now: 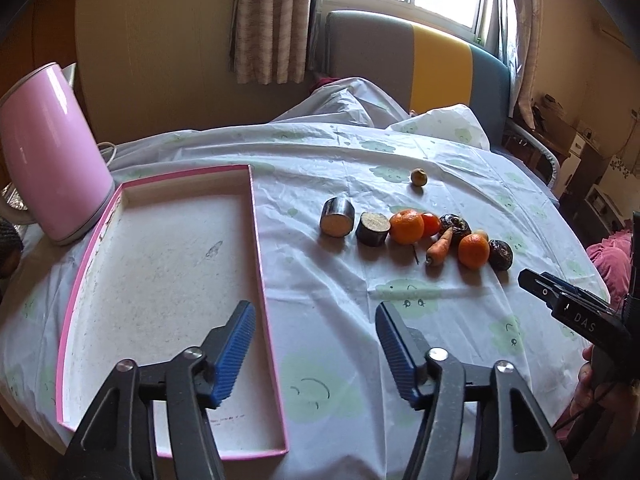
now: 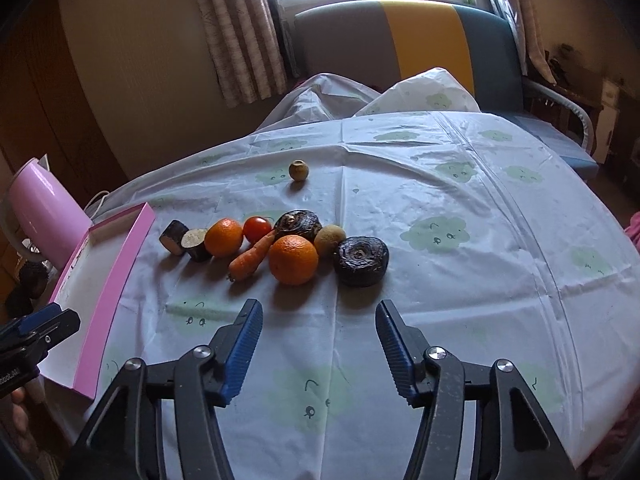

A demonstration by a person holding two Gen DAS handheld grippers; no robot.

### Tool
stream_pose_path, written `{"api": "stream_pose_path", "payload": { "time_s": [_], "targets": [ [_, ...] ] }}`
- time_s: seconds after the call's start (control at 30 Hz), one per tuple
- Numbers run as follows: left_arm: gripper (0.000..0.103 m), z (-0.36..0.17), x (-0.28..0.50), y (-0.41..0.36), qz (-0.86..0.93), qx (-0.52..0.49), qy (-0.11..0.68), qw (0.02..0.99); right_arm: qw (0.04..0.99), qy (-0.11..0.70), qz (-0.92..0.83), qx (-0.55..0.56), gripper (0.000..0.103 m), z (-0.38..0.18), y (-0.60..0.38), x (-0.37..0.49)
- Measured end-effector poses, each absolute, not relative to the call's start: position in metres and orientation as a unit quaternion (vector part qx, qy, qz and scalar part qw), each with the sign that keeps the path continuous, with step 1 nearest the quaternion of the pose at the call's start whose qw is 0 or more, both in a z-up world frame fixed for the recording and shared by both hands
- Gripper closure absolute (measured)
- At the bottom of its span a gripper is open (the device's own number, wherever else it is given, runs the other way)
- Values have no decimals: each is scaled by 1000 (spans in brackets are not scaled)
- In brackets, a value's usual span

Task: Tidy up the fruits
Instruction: 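Grasp the dark cut root piece with left tool while right grasps the dark taro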

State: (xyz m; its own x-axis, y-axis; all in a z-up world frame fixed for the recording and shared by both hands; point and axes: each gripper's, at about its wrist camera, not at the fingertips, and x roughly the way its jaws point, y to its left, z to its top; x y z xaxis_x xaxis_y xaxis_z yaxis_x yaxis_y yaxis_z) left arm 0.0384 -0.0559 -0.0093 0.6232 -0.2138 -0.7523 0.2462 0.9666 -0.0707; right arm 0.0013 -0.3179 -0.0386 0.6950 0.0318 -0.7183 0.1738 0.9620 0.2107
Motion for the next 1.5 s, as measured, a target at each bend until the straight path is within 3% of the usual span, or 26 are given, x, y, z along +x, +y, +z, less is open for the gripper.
{"api": "stream_pose_path", "payload": {
  "time_s": [0.27, 0.83, 1.33, 1.4, 1.5],
  "targets": [
    [61, -21, 72, -72, -147, 3, 448, 882, 907, 397, -56, 131, 62, -46, -340, 14],
    [61, -44, 139, -91, -136, -17, 481, 866, 913, 405, -47, 16, 60, -67, -323, 60],
    [61, -62, 181, -103, -130, -32, 484, 865, 914, 401, -28, 60, 58, -77, -334, 57],
    [68, -65, 183, -103, -134, -37, 488, 862, 913, 404, -30, 55, 58, -78, -333, 59],
    [68, -67, 181, -103, -139, -38, 486, 862, 912, 406, -35, 43, 59, -78, -330, 60]
  ]
}}
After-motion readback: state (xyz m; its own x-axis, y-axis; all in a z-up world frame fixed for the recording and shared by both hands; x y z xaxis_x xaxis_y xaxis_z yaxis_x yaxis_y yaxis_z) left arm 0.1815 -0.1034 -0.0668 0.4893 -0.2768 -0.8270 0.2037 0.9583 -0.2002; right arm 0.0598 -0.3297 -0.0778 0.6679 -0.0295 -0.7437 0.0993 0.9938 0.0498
